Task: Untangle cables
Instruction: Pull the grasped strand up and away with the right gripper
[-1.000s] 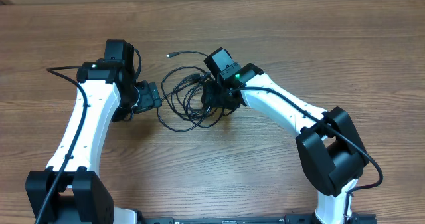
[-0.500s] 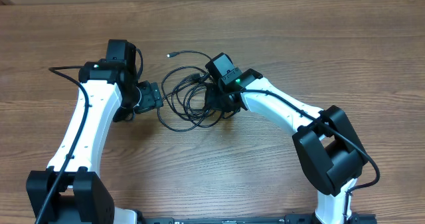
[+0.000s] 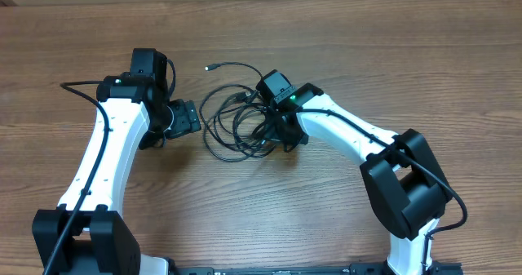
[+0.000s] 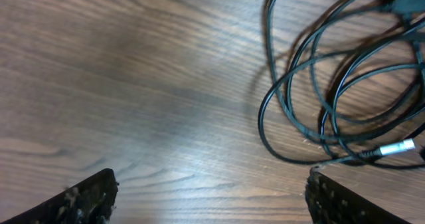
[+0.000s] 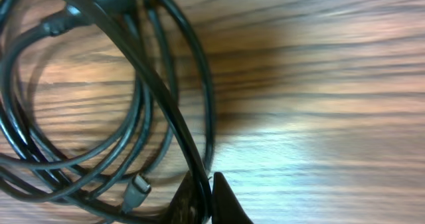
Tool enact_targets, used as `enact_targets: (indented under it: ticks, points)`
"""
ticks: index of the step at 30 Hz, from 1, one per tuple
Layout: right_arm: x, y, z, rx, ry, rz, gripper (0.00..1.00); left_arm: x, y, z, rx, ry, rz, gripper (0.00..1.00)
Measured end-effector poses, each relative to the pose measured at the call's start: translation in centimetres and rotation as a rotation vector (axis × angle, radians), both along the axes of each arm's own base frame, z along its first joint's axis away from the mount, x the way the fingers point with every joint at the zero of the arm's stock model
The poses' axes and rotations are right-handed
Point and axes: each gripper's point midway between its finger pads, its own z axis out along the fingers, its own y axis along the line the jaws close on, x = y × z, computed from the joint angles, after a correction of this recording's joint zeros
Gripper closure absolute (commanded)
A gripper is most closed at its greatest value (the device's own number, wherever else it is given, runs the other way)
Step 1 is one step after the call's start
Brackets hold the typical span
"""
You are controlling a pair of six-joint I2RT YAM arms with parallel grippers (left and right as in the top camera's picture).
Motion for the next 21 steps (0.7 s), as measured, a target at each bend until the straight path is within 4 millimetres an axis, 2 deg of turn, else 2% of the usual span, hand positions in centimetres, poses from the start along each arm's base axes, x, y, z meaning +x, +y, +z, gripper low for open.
enact_targets:
  ticks: [3,5,7,10,13,17,21]
  points:
    - [1.3,-0.7,3.2,-0.008,-0.059,0.025,0.96,0.6,-0.9,0.1,-0.025,-0.028,-0.026,0.04]
    - [2.8,-0.8,7.1,0.010,-0.152,0.038,0.96,1.2,-1.8,0.3,-0.046,-0.055,-0.058,0.02]
    - [4.1,-0.9,12.7,0.042,-0.285,0.047,0.96,1.8,-3.1,0.5,-0.073,-0.086,-0.101,0.00]
    - [4.5,-1.7,20.6,0.089,-0.476,0.039,0.96,2.4,-5.0,0.8,-0.107,-0.123,-0.166,0.00]
    - [3.7,-3.5,26.6,0.109,-0.625,0.008,0.96,2.6,-6.4,1.1,-0.124,-0.148,-0.213,0.00]
    - [2.8,-5.7,30.1,0.087,-0.727,-0.033,0.96,2.9,-7.5,1.3,-0.140,-0.166,-0.241,0.01]
    - [2.7,-6.7,31.7,0.075,-0.783,-0.058,0.96,3.2,-7.8,1.4,-0.156,-0.181,-0.247,0.00]
